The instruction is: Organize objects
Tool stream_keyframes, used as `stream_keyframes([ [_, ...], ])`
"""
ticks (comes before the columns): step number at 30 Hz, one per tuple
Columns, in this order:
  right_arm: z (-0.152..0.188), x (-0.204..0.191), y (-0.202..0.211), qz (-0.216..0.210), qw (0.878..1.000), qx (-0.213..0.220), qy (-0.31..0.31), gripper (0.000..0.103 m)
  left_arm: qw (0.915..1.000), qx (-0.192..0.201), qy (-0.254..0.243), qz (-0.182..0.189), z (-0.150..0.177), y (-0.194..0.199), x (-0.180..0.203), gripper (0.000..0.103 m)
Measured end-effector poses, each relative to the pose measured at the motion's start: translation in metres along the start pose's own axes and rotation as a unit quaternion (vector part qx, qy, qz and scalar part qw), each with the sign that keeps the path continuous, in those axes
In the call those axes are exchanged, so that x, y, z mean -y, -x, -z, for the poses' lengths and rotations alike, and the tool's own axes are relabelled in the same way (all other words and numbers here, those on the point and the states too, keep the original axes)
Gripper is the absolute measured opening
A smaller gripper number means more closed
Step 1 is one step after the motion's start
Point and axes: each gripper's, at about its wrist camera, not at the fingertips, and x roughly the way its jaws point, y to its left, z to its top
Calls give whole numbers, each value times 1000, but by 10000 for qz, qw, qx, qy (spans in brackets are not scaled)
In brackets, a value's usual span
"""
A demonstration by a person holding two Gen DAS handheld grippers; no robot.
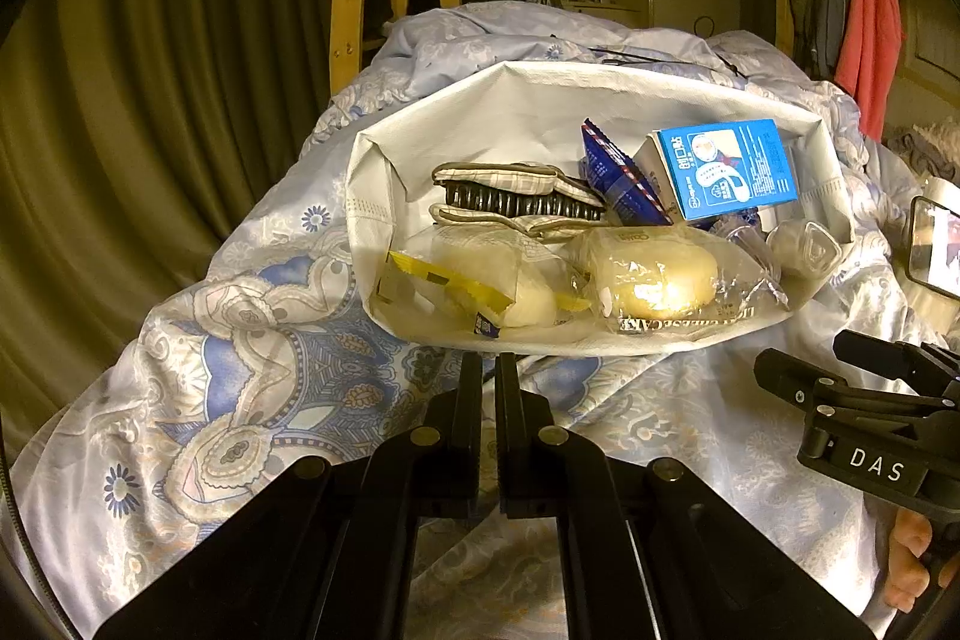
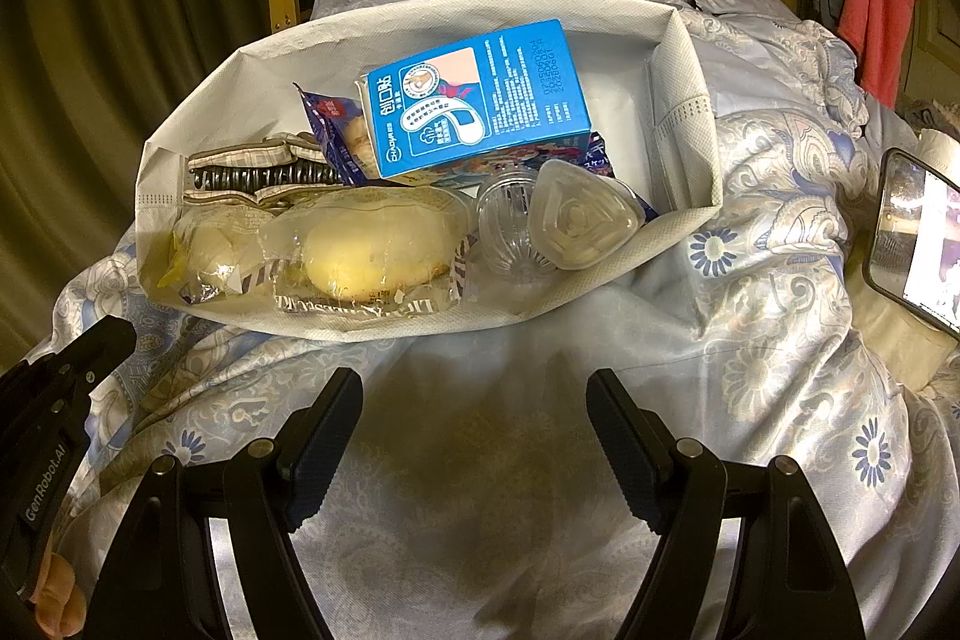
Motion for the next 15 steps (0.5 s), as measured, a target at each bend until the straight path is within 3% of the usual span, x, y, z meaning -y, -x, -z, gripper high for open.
stream_keyframes([
  [15,-3,-2,4,-31,9999,131,65,76,10000,24,-57,-9,-1,-1,-1,5],
])
